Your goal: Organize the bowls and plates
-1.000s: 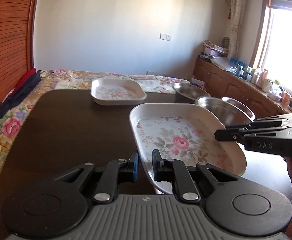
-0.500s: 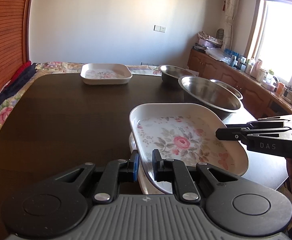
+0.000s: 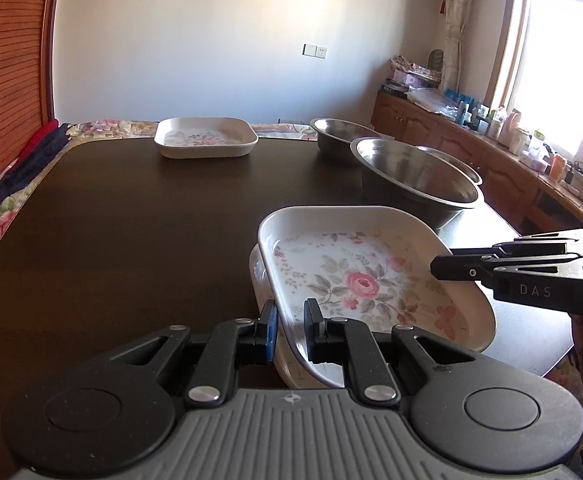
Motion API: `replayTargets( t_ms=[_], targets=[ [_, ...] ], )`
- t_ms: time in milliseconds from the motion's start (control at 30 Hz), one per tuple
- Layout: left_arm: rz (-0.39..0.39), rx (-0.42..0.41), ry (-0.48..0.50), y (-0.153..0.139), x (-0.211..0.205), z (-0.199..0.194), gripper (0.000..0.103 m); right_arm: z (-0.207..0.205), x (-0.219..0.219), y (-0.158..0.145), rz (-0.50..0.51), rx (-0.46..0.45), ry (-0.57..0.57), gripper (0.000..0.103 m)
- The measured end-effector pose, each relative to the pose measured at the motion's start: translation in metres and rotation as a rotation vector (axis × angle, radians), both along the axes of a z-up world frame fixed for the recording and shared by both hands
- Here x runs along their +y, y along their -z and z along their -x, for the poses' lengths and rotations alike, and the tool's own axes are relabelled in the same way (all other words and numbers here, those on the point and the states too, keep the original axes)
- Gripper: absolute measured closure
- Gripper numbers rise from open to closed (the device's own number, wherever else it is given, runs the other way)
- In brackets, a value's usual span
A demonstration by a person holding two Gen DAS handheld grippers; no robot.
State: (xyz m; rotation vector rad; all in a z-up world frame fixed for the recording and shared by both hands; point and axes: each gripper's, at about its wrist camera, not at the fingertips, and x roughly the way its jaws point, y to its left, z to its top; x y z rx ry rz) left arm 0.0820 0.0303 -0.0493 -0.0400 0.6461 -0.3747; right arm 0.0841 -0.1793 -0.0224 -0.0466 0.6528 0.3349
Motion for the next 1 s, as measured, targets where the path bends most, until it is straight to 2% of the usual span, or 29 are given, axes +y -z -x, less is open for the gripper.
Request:
replayTargets(
  t_ms=[400, 800, 900, 1000],
  targets=[
    [-0.037, -0.018, -0.011, 0.004, -0.006, 0.004, 0.088, 0.002, 0.0, 0.007, -0.009, 0.007, -0.011, 0.089],
    [-0.027, -0.028, -0.022, 0.004, 0.001, 0.005, 0.088, 0.003, -0.001, 0.0, -0.011, -0.027, -0.004, 0.089],
    [-0.025, -0.036, -0.028, 0.0, 0.004, 0.005, 0.084, 0.003, -0.002, -0.004, -0.013, -0.036, 0.0, 0.089],
    [-0.028, -0.048, -0.034, -0.005, 0.006, 0.003, 0.074, 0.003, -0.002, -0.009, -0.017, -0.05, 0.0, 0.089]
  ],
)
